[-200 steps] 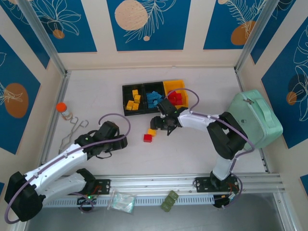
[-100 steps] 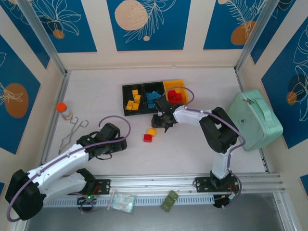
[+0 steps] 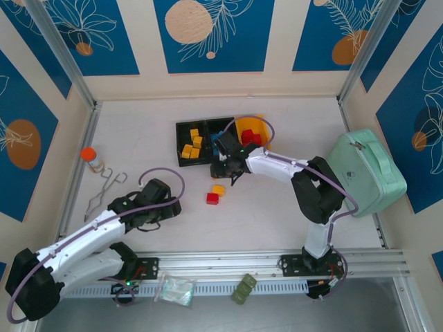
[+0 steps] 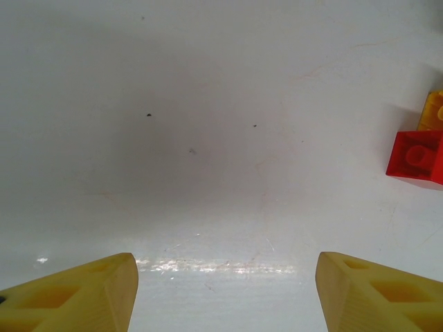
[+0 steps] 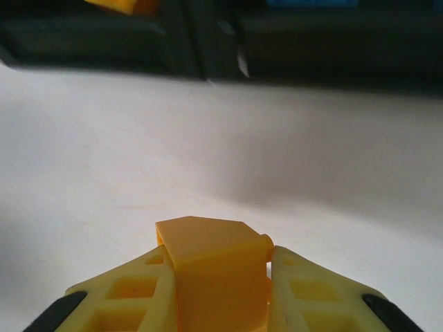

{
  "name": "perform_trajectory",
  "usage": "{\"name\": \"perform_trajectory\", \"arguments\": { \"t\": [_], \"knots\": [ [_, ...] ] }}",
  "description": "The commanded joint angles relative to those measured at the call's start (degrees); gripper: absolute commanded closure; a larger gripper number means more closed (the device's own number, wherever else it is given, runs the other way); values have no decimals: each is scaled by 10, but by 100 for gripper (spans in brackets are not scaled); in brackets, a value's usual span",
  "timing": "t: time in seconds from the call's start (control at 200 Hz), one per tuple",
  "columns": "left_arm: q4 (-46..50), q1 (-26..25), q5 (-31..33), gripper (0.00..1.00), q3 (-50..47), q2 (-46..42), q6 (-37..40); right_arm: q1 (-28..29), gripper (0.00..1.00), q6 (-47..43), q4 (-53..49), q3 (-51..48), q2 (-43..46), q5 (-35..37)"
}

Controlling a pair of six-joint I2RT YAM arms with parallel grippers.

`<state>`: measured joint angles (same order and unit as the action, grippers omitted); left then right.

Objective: Sort the legos into containers by color

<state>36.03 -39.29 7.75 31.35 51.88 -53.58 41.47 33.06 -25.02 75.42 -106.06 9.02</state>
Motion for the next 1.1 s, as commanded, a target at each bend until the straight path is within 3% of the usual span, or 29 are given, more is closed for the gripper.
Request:
{"name": "perform_trajectory", "arguments": {
  "t": [0.0,0.495,0.96,1.096],
  "knots": [
    [21,-2,12,32,-11,-19,-21,11,73,-18,-25,47,10,0],
    [57,-2,12,32,-32,-81,-43,7,72,-16,-112,354,-197,-10],
    [68,-2,7,32,-60,-112,-61,-3,67,-1,-238,649,-378,27],
    [68,-2,7,32,-60,-115,-61,-6,66,-1,-251,691,-402,33]
  ]
}}
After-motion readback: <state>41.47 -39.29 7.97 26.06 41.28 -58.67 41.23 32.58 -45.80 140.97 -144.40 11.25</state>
